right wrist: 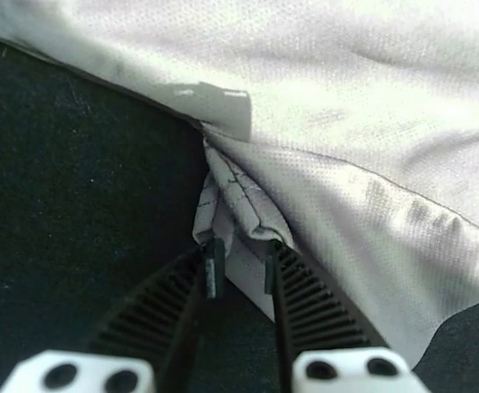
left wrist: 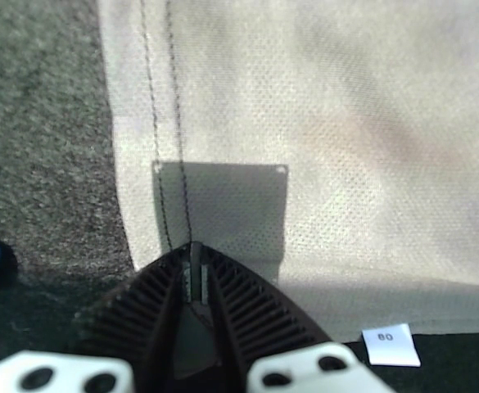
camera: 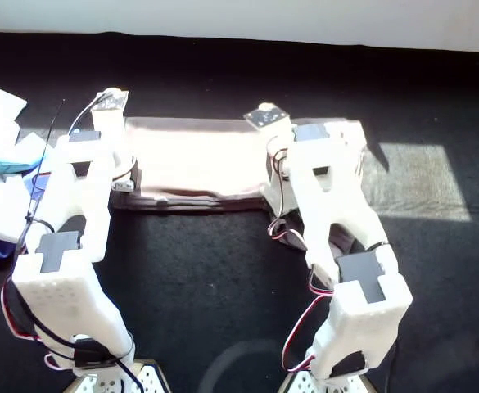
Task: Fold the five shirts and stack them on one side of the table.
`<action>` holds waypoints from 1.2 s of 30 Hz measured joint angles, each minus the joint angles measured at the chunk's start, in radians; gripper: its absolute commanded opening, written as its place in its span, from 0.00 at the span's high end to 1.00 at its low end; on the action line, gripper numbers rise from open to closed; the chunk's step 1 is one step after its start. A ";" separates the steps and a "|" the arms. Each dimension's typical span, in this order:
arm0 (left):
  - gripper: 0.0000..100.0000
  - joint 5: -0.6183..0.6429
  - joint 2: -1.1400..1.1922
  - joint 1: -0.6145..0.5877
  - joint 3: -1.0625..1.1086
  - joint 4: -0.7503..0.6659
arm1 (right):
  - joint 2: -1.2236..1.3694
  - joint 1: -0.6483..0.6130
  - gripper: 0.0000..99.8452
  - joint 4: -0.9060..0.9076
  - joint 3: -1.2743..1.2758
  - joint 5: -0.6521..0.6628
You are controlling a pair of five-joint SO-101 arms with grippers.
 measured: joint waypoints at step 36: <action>0.99 0.000 0.011 0.000 0.002 -0.006 | -0.002 0.084 0.99 0.103 -0.034 0.000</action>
